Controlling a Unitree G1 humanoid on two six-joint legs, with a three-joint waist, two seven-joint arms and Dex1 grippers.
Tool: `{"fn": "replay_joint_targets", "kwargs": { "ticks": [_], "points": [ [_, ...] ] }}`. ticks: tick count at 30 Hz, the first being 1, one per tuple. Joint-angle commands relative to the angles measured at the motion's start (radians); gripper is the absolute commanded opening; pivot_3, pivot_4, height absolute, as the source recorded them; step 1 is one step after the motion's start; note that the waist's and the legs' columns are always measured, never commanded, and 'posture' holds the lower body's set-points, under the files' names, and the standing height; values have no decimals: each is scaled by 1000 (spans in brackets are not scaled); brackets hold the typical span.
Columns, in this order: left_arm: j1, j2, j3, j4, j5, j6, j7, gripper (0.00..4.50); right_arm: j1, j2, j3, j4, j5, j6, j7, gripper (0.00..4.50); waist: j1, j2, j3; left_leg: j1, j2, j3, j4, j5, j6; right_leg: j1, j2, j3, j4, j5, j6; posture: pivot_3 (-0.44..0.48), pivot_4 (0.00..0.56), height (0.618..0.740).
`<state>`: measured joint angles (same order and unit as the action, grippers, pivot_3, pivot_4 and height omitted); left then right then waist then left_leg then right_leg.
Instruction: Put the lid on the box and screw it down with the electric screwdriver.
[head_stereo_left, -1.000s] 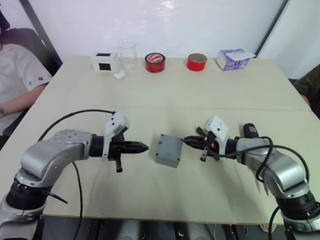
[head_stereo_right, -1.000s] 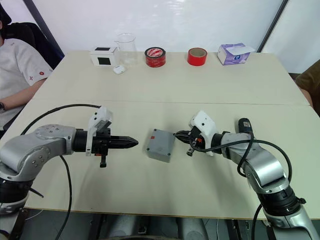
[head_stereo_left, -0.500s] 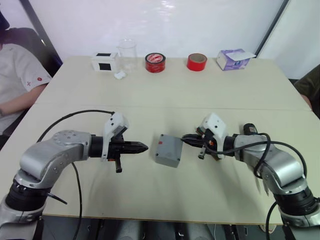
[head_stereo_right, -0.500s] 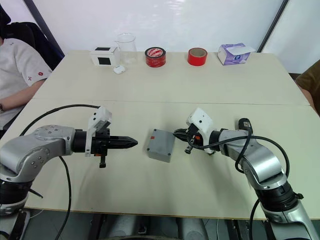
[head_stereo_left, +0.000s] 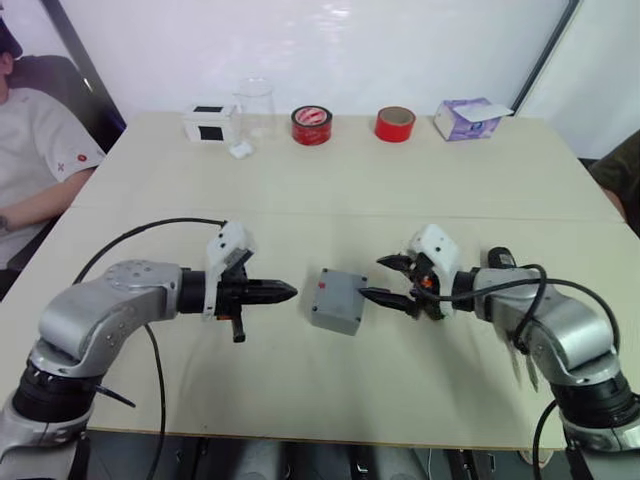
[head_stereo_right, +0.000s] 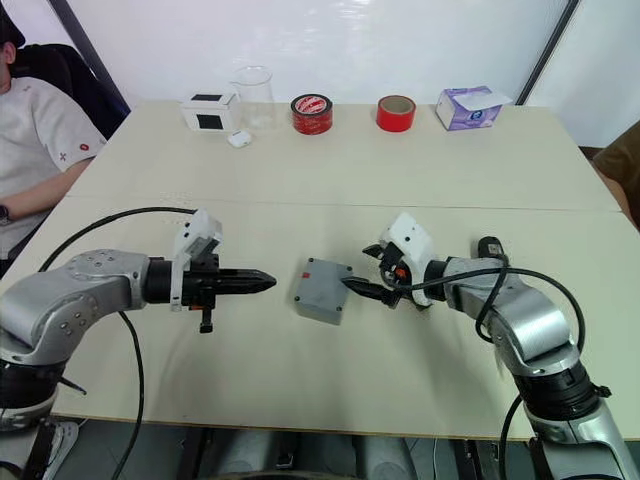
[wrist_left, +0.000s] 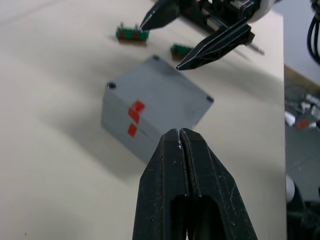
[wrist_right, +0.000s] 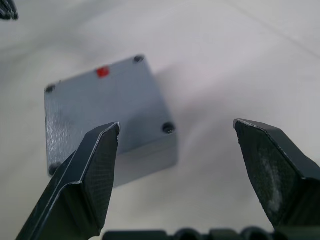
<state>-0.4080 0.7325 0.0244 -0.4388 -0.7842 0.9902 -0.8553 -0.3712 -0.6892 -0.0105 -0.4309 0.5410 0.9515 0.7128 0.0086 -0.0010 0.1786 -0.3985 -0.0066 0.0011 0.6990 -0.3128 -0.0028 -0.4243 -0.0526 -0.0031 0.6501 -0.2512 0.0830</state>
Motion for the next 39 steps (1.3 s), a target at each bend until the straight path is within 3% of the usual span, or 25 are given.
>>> {"fn": "replay_joint_targets", "kwargs": {
  "ticks": [1, 6, 9, 11, 14, 18, 28, 39],
  "points": [
    [-60, -71, 43, 9, 83, -107, 139, 0, -110, -56, -186, 18, 103, 136, -26, 4455, 3, 0, 0, 0, 0, 0, 0, 0, 0, 0, 0, 0, 0, 0, 0, 0, 150, 740],
    [-115, -79, 17, 66, 26, -86, 48, 0, -263, -160, -259, 141, 144, 299, -44, 4455, 1, 0, 0, 0, -1, 0, -1, 0, 0, 0, -3, 0, -1, 1, -1, 0, 150, 740],
    [-152, -57, -19, 82, 27, -81, -13, 0, -385, -238, -232, 282, 141, 521, -64, 4455, -3, 0, 0, 0, -1, 1, -1, 0, 0, 0, -2, 0, -1, 1, -1, 0, 150, 740],
    [-162, -28, -48, 52, 28, -91, -70, 0, -444, -329, -141, 369, 133, 638, -63, 4455, -3, 0, 0, 0, -1, 1, -1, 0, 0, -1, -3, 0, -1, 1, -1, 0, 150, 740],
    [-167, 9, -81, 0, 20, -106, -144, 0, -505, -465, 22, 462, 134, 663, -16, 4455, -2, 0, 0, -1, -1, 2, -2, 0, 0, -1, -3, 0, -2, 1, -2, 0, 150, 740],
    [-182, 18, -103, -15, 34, -130, -180, 0, -614, -549, 232, 585, 115, 663, 28, 4455, -9, 1, 1, -3, -1, 4, -2, 0, 1, -3, -4, 0, -4, 1, -2, 0, 150, 740],
    [-164, 4, -109, -59, 29, -139, -151, 0, -720, -600, 578, 709, -5, 647, 197, 4455, -22, 1, 1, -4, -1, 4, -2, -1, 1, -4, -3, 0, -3, 1, -1, 0, 150, 740],
    [-102, -23, -69, -111, -16, -99, -43, 0, -631, -555, 641, 713, -53, 642, 251, 4455, -19, 1, 1, -5, -1, 3, -1, 0, 1, -5, -4, 0, -3, 1, -1, 0, 150, 740]
  ]
}}
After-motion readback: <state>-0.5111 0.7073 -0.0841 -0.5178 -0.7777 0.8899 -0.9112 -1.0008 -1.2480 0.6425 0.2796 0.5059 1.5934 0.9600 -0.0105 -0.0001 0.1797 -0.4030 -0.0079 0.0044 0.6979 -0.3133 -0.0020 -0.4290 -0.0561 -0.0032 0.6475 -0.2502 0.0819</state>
